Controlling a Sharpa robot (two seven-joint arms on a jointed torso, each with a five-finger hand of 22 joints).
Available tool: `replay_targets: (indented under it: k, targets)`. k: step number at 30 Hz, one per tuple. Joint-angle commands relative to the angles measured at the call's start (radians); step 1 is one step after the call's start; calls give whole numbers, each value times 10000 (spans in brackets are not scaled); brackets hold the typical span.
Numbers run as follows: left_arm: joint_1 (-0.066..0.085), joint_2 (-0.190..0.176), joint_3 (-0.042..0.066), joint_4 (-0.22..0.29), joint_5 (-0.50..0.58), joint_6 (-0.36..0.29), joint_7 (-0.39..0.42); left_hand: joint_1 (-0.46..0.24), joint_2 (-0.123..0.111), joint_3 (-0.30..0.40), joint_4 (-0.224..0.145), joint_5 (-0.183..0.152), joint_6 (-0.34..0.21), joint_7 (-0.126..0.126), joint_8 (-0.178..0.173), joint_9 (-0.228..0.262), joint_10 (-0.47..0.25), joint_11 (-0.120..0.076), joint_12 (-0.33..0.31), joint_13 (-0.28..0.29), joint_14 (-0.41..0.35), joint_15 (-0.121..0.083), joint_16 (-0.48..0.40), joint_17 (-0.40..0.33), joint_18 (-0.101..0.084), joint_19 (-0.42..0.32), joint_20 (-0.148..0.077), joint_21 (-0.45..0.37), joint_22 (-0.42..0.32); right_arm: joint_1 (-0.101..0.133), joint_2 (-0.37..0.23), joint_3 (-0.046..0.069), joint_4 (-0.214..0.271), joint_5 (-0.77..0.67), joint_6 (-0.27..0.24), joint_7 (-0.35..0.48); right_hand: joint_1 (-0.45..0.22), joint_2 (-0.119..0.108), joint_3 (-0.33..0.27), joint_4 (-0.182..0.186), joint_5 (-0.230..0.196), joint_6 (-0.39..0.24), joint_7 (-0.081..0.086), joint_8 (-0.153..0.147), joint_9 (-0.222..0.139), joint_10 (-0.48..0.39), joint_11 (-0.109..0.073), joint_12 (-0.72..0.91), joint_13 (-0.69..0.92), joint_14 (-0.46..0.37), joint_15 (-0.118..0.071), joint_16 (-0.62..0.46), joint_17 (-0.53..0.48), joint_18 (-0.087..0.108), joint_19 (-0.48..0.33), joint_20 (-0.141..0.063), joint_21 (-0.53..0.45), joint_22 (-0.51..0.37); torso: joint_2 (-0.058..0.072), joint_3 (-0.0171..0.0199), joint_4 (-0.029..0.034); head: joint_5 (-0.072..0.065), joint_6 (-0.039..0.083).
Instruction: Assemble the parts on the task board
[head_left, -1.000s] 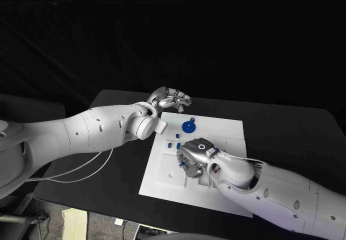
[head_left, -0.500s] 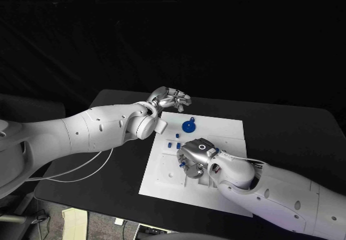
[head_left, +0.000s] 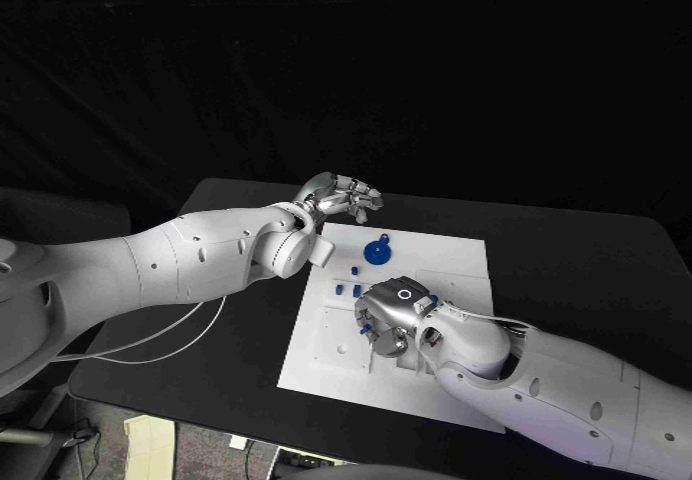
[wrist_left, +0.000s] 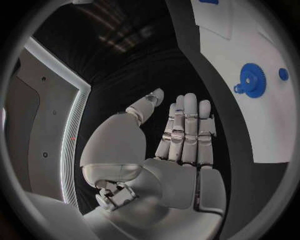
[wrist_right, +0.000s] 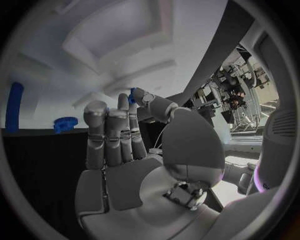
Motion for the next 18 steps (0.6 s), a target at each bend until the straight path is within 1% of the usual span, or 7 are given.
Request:
replay_targets:
  k: [1,11,18]
  targets:
    - [20,18,10,14,58,87,99,53,82,-21,-28,30,-42,-1,16,-12,-83,2,19,-12,20,55,-59,17,207,8,-5,-52,12,-8,-13,-1,34,-204,200,-12,16,107,-17,-63,44,35,20,48,10,72,5,31,21,-121,-79,15,16,1181,23,-69,37,10,4,-5,4,-1,-6]
    - [20,29,10,19,58,87,99,54,84,-22,-28,30,-43,-1,18,-13,-86,3,19,-14,20,55,-63,25,208,9,-4,-56,18,-7,155,-1,13,-603,487,-67,15,109,-17,-72,46,36,20,46,14,71,4,27,35,-120,-80,16,17,1181,24,-70,37,13,4,-8,-5,-1,-21]
    - [21,31,10,26,58,92,93,56,85,-23,-29,30,-43,-1,19,-14,-87,3,20,-16,19,56,-66,30,208,9,-4,-60,22,-6,315,-1,22,-951,855,-191,15,106,-16,-80,50,38,19,44,17,71,3,25,44,-119,-81,17,19,1181,25,-69,37,15,4,-12,0,-14,-40]
